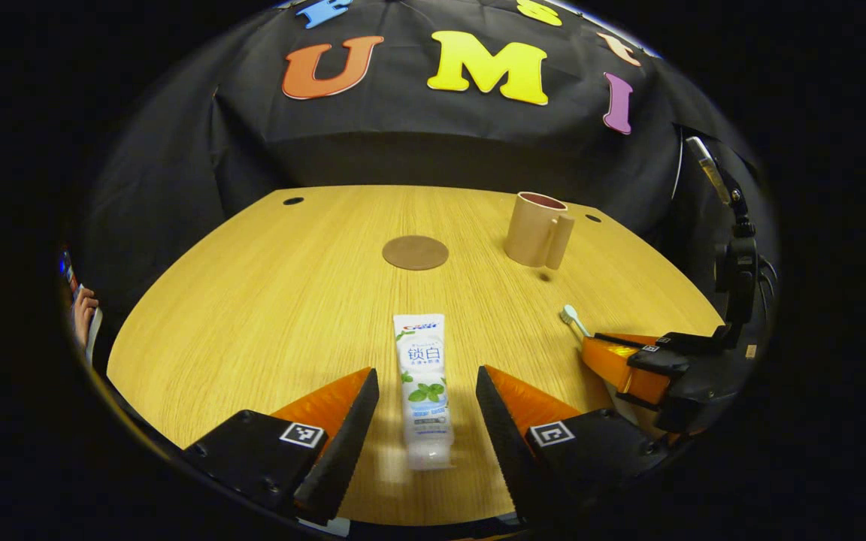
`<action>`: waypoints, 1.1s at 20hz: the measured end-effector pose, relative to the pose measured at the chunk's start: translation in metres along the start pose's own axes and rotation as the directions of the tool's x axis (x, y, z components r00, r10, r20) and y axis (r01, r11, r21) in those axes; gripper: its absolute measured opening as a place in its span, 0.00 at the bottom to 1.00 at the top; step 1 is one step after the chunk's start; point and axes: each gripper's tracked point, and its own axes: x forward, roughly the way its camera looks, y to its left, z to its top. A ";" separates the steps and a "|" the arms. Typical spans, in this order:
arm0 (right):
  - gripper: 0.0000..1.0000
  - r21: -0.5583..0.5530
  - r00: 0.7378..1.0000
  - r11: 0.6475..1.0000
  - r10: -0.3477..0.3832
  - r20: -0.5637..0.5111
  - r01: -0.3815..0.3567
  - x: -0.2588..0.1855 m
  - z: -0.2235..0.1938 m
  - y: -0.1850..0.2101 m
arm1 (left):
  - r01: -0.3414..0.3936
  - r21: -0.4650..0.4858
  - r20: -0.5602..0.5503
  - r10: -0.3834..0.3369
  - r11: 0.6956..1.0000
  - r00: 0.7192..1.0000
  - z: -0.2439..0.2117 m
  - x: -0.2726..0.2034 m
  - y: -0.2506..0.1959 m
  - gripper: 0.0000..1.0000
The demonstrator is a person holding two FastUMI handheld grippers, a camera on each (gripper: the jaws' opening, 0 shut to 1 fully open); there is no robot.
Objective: Put the toothbrush and toothpaste on the desktop into the cup, then pick up the cup and place it on the coaster on the desktop.
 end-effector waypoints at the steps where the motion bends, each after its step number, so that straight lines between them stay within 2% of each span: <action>1: 0.08 -0.004 1.000 1.000 0.008 0.003 -0.008 -0.001 -0.001 0.001 | 0.001 0.012 -0.014 -0.001 1.000 1.000 0.000 0.002 -0.001 0.87; 2: 0.07 -0.006 1.000 1.000 0.015 0.011 -0.015 -0.003 -0.001 0.002 | -0.004 0.023 -0.024 0.005 1.000 1.000 0.001 0.003 -0.001 0.76; 4: 0.08 -0.008 0.999 1.000 0.018 0.029 -0.017 -0.007 0.001 0.000 | -0.017 0.034 -0.041 0.019 0.999 0.999 0.003 0.006 0.000 0.68; 9: 0.06 -0.001 0.996 0.999 0.045 0.075 -0.045 -0.022 0.011 -0.002 | -0.051 -0.018 -0.169 0.047 0.999 0.984 -0.012 0.021 0.010 0.59; 12: 0.05 -0.005 0.996 0.999 0.053 0.067 -0.053 -0.020 0.009 -0.003 | -0.061 -0.010 -0.188 0.058 0.998 0.980 -0.012 0.019 0.009 0.47; 14: 0.02 0.008 0.996 0.997 0.072 0.044 -0.073 -0.015 0.006 0.002 | -0.044 0.022 -0.182 0.048 0.999 0.982 -0.012 0.019 0.005 0.45; 18: 0.04 -0.006 0.998 0.999 0.033 0.052 -0.033 -0.010 0.006 -0.002 | -0.024 0.002 -0.182 0.024 1.000 0.983 -0.012 0.020 0.004 0.42; 20: 0.10 -0.017 0.999 0.999 0.032 0.037 -0.032 -0.006 0.004 0.000 | -0.025 -0.006 -0.187 0.023 1.000 0.982 -0.014 0.019 0.006 0.41; 21: 0.19 -0.017 0.999 0.999 0.031 0.032 -0.031 -0.003 0.003 0.001 | -0.028 0.000 -0.186 0.027 1.000 0.982 -0.014 0.020 0.006 0.41; 22: 0.23 -0.021 0.999 0.999 0.027 0.022 -0.026 -0.003 -0.001 0.000 | -0.031 0.008 -0.185 0.032 0.999 0.982 -0.013 0.020 0.005 0.41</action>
